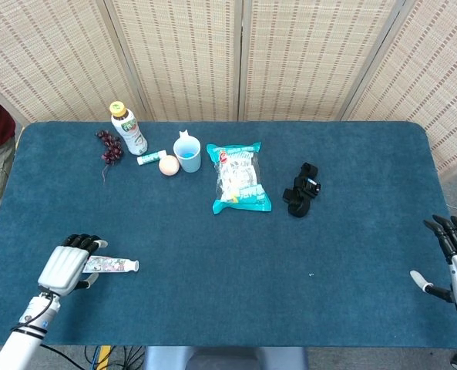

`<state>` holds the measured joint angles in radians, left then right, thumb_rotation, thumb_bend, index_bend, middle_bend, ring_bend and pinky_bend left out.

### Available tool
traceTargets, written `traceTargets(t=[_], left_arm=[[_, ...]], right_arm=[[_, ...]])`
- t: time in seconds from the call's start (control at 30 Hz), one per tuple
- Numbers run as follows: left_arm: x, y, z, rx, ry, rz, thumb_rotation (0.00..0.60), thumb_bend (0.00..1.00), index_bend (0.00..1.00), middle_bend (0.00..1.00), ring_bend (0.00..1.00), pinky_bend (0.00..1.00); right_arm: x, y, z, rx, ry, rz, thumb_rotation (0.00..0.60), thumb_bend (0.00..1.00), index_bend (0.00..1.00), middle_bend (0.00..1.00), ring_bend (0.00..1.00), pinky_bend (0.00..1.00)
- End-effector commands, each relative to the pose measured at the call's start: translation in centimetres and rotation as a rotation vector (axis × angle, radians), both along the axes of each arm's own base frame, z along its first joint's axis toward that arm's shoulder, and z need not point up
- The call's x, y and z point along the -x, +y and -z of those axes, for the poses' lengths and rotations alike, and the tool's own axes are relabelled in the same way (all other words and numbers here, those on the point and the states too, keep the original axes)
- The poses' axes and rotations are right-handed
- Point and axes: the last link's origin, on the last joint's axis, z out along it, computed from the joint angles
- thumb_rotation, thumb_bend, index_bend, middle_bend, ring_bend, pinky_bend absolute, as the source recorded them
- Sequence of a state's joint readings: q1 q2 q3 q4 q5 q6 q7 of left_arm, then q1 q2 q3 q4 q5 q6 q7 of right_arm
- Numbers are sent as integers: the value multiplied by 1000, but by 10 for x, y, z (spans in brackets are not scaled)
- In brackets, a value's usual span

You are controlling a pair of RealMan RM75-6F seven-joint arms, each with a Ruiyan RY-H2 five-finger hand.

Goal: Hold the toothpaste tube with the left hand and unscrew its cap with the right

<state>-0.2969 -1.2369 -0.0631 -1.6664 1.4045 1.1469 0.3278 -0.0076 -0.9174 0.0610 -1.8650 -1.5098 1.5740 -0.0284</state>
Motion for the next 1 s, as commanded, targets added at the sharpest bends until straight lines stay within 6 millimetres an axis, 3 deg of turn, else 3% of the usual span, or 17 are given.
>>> traceTargets(t=[0.03,0.47,1.0], left_arm=[[3,4,12,10,17,-10,600,220,292,218,167,145],[16,8,43,31,28,-82,600,220,316,223,167,146],[20,15,61,37,-11,-120,600,222,362,242,167,146]], right_arm=[[1,1,-1,2,-1,4,600,89,169,135,0,47],[6,5,-4,9,-8,16,600,90,169,135,0,47],[9,10,-7,19,-14,27,600,89,169,135,0,47]])
